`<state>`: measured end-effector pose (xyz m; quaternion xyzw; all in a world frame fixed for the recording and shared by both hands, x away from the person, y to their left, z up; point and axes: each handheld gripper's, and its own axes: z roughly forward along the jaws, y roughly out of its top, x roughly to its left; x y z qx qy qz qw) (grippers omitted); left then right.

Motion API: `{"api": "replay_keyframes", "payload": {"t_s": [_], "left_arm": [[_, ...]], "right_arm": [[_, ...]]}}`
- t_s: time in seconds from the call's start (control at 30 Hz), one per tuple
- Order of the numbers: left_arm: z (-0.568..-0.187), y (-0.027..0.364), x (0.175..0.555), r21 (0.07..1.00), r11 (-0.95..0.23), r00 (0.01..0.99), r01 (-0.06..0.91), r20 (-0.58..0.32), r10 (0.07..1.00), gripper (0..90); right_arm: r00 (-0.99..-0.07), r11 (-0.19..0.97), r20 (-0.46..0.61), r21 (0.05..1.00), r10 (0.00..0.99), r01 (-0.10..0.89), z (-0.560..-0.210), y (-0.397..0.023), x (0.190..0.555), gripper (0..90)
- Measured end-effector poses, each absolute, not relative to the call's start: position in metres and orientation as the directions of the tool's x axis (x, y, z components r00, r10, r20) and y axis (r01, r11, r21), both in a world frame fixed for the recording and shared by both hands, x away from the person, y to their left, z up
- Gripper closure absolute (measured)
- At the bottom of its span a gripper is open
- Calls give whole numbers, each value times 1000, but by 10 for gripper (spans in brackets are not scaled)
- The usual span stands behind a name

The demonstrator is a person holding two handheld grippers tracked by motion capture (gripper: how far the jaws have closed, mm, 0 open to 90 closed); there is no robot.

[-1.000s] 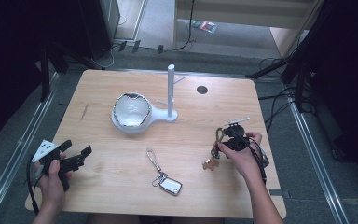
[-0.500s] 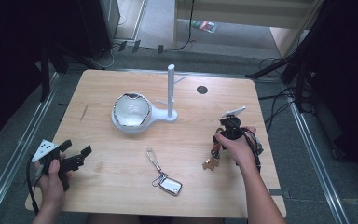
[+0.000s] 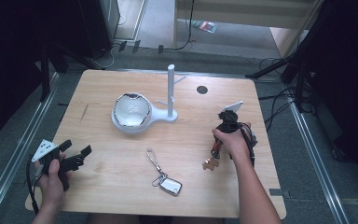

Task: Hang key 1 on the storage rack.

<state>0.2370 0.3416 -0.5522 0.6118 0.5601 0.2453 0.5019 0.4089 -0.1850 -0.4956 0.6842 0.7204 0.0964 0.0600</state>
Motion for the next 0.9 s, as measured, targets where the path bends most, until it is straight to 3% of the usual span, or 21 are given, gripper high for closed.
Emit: {"api": "replay_keyframes", "payload": {"t_s": [0.47,0.57,0.6,0.9], "left_arm": [[-552,342,237,888,132,251,439,-263,932,69],[-552,342,237,888,132,250,440,-262,932,69],[-552,342,237,889,131,251,439,-261,932,69],[-552,341,237,889,130,250,438,-259,933,69]], "right_arm": [[-24,21,19,162,1000,987,-503,-178,418,678],[-42,42,-6,170,999,984,-504,-175,418,709],[-62,64,-15,177,998,982,-504,-171,416,760],[-91,89,5,144,996,986,-503,-174,420,795]]}}
